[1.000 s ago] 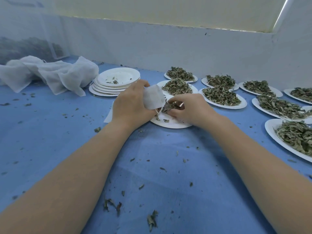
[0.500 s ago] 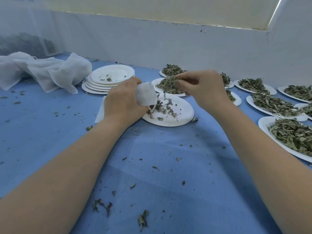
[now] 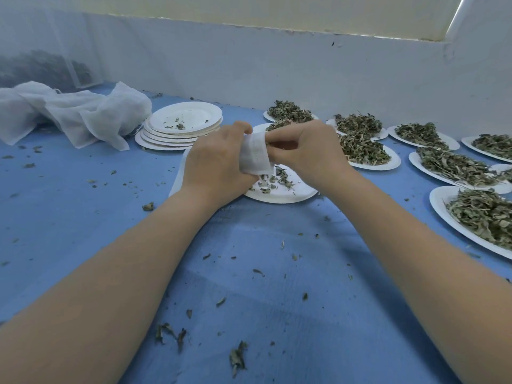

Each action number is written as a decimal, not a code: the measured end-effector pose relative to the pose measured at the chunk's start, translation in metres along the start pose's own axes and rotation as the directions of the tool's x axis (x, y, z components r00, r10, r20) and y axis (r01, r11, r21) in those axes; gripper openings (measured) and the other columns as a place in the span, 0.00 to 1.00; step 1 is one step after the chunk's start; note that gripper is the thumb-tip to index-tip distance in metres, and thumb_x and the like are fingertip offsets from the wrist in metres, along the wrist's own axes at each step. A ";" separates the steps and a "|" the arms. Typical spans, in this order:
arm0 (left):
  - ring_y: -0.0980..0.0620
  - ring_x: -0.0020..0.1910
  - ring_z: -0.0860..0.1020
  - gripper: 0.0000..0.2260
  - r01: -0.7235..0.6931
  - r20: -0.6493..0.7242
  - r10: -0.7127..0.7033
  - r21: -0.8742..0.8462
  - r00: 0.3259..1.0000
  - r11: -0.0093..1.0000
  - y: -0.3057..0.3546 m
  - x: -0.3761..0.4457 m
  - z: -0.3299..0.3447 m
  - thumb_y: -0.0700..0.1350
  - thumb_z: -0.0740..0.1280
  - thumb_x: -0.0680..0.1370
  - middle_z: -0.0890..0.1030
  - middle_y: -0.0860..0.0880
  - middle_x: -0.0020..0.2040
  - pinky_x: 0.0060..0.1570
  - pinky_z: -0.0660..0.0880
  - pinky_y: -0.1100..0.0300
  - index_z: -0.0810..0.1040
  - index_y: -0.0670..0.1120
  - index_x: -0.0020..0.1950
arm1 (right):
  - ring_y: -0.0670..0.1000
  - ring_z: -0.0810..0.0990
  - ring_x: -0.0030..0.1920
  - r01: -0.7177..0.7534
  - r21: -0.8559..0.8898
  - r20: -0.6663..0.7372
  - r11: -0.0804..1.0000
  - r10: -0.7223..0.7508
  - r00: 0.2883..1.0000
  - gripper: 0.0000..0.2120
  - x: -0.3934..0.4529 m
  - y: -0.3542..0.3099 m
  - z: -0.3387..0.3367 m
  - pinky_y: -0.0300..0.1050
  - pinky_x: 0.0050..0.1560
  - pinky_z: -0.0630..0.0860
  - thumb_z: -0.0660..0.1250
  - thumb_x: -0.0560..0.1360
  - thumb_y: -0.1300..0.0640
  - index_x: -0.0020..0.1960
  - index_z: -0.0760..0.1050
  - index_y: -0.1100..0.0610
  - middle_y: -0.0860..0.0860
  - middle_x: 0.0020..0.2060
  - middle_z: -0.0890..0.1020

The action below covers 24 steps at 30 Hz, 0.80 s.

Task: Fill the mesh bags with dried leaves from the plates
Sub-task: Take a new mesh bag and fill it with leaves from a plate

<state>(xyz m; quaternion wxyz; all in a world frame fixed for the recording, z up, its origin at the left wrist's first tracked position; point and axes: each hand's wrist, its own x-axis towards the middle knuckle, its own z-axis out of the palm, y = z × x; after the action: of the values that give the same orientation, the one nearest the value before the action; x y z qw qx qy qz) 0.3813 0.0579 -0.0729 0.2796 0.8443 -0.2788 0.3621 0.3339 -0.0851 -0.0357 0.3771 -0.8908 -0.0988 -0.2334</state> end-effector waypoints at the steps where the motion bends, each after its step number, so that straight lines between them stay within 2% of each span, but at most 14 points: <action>1: 0.39 0.43 0.76 0.22 -0.028 0.003 0.028 0.013 1.000 1.000 0.000 0.000 0.000 0.45 0.74 0.65 0.80 0.42 0.46 0.43 0.71 0.51 0.76 0.40 0.56 | 0.52 0.77 0.36 0.026 -0.091 0.038 0.996 -0.022 0.999 0.05 0.000 -0.001 0.001 0.43 0.41 0.72 0.70 0.72 0.59 0.46 0.84 0.56 0.57 0.37 0.83; 3: 0.38 0.40 0.77 0.21 -0.075 0.009 0.075 0.028 0.997 0.997 0.000 -0.001 -0.002 0.41 0.74 0.64 0.80 0.40 0.44 0.42 0.72 0.49 0.77 0.38 0.54 | 0.56 0.72 0.36 0.057 -0.172 0.140 0.983 -0.032 0.990 0.07 0.000 -0.003 0.001 0.46 0.39 0.68 0.68 0.74 0.58 0.49 0.83 0.56 0.60 0.39 0.81; 5: 0.37 0.40 0.77 0.20 -0.096 0.016 0.095 0.041 0.995 0.995 0.000 -0.001 -0.003 0.43 0.73 0.65 0.80 0.39 0.43 0.42 0.73 0.47 0.77 0.37 0.53 | 0.50 0.69 0.34 0.046 -0.106 0.244 0.993 -0.019 0.969 0.08 0.001 -0.006 -0.002 0.43 0.38 0.67 0.66 0.75 0.59 0.50 0.83 0.56 0.62 0.39 0.80; 6: 0.37 0.40 0.77 0.20 -0.099 0.014 0.098 0.047 0.995 0.994 0.000 -0.001 -0.004 0.45 0.72 0.66 0.80 0.39 0.44 0.42 0.73 0.47 0.77 0.36 0.53 | 0.49 0.72 0.36 0.019 -0.045 0.278 0.999 -0.006 0.960 0.08 0.001 -0.008 -0.005 0.43 0.41 0.70 0.65 0.75 0.60 0.50 0.82 0.57 0.62 0.40 0.81; 7: 0.37 0.40 0.77 0.21 -0.102 0.009 0.102 0.052 0.995 0.993 0.001 0.000 -0.004 0.47 0.71 0.66 0.80 0.38 0.44 0.42 0.73 0.47 0.77 0.36 0.53 | 0.49 0.77 0.39 -0.012 0.018 0.287 1.000 0.006 0.958 0.09 0.001 -0.008 -0.006 0.45 0.45 0.74 0.65 0.74 0.62 0.51 0.82 0.58 0.60 0.41 0.82; 9: 0.38 0.40 0.77 0.21 -0.118 0.004 0.118 0.064 0.993 0.991 0.003 0.000 -0.004 0.47 0.72 0.66 0.80 0.38 0.43 0.41 0.73 0.47 0.77 0.36 0.54 | 0.50 0.82 0.47 -0.046 0.068 0.196 0.997 0.032 0.980 0.10 0.001 -0.008 -0.003 0.46 0.52 0.77 0.65 0.73 0.66 0.51 0.82 0.59 0.53 0.44 0.85; 11: 0.38 0.39 0.77 0.21 -0.131 0.012 0.131 0.080 0.991 0.988 0.006 0.000 -0.004 0.46 0.73 0.66 0.79 0.38 0.42 0.40 0.73 0.47 0.77 0.36 0.53 | 0.44 0.81 0.40 -0.065 0.048 0.043 0.997 0.063 0.997 0.08 0.001 -0.007 0.003 0.37 0.45 0.76 0.67 0.71 0.66 0.47 0.82 0.58 0.48 0.40 0.84; 13: 0.38 0.37 0.77 0.20 -0.144 0.004 0.144 0.088 0.990 0.986 0.007 0.000 -0.004 0.45 0.74 0.65 0.79 0.38 0.40 0.37 0.74 0.48 0.78 0.35 0.51 | 0.39 0.76 0.33 -0.084 0.039 -0.028 0.996 0.085 0.996 0.06 0.000 -0.009 0.010 0.29 0.36 0.71 0.68 0.70 0.64 0.42 0.81 0.55 0.44 0.33 0.80; 15: 0.39 0.34 0.78 0.18 -0.156 -0.024 0.159 0.088 0.987 0.984 0.008 -0.001 -0.005 0.44 0.73 0.64 0.79 0.38 0.37 0.34 0.75 0.50 0.79 0.35 0.49 | 0.39 0.71 0.28 -0.098 0.016 -0.005 0.995 0.098 0.995 0.06 0.000 -0.009 0.013 0.29 0.30 0.67 0.68 0.71 0.63 0.38 0.80 0.54 0.42 0.27 0.75; 18: 0.41 0.29 0.77 0.14 -0.206 -0.081 0.215 0.107 0.973 0.973 0.010 -0.002 -0.005 0.46 0.68 0.66 0.78 0.41 0.32 0.29 0.74 0.55 0.80 0.36 0.43 | 0.42 0.63 0.23 -0.138 0.018 0.179 0.990 0.133 0.975 0.10 0.002 -0.010 0.010 0.31 0.25 0.59 0.64 0.72 0.64 0.32 0.74 0.57 0.42 0.21 0.67; 19: 0.42 0.29 0.77 0.15 -0.226 -0.096 0.237 0.113 0.967 0.968 0.010 -0.002 -0.006 0.47 0.66 0.66 0.78 0.41 0.32 0.29 0.73 0.56 0.80 0.37 0.43 | 0.41 0.64 0.25 -0.143 0.017 0.256 0.990 0.134 0.957 0.10 0.002 -0.011 0.008 0.33 0.28 0.61 0.64 0.73 0.63 0.33 0.75 0.57 0.43 0.23 0.69; 22: 0.41 0.33 0.78 0.21 -0.215 -0.107 0.223 0.082 0.969 0.973 0.008 -0.001 -0.007 0.52 0.63 0.65 0.80 0.41 0.37 0.33 0.74 0.54 0.79 0.37 0.48 | 0.52 0.72 0.38 -0.140 0.055 0.400 0.989 0.107 0.910 0.08 0.004 -0.012 0.001 0.48 0.41 0.69 0.61 0.78 0.56 0.46 0.78 0.58 0.61 0.41 0.79; 24: 0.39 0.37 0.79 0.27 -0.172 -0.115 0.179 0.071 0.977 0.983 0.004 0.000 -0.009 0.55 0.62 0.65 0.80 0.40 0.42 0.38 0.75 0.50 0.77 0.36 0.54 | 0.62 0.75 0.41 -0.145 0.079 0.413 0.986 0.100 0.905 0.10 0.005 -0.012 -0.002 0.56 0.42 0.72 0.58 0.79 0.55 0.53 0.77 0.54 0.62 0.49 0.81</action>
<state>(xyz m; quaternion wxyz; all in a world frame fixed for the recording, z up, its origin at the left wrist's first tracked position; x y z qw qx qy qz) 0.3746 0.0614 -0.0667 0.2372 0.8010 -0.3239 0.4441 0.3338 -0.0783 -0.0245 0.4097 -0.9026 -0.1315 -0.0130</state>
